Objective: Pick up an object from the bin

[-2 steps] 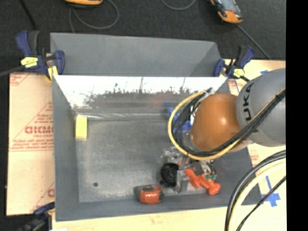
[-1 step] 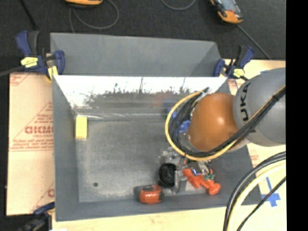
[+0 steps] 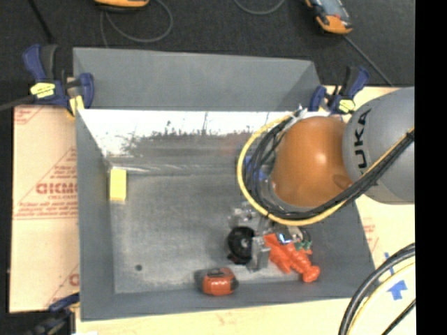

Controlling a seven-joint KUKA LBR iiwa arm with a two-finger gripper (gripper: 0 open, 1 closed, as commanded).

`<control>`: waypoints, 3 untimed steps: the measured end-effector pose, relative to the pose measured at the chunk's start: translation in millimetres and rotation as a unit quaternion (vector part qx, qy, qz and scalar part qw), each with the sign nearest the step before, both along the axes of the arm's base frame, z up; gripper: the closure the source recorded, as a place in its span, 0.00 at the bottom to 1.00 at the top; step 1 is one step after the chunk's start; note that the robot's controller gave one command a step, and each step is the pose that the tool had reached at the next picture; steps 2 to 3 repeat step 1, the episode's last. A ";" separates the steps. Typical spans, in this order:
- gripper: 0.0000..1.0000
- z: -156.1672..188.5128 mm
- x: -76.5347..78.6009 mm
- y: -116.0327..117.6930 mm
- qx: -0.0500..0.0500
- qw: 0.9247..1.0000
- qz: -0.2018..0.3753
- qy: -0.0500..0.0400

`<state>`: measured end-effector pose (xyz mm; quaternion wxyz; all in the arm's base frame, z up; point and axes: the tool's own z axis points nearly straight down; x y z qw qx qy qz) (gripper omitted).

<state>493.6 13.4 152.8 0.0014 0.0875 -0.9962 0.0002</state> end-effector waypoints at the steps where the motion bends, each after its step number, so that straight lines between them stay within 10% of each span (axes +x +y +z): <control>1: 1.00 52.9 -1.0 -10.0 0.000 1.000 0.004 -0.001; 3: 1.00 52.9 -1.0 -10.0 0.000 1.000 0.004 -0.001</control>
Offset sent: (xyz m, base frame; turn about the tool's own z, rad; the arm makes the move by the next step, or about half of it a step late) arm -0.0019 0.0261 -0.0828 -0.0707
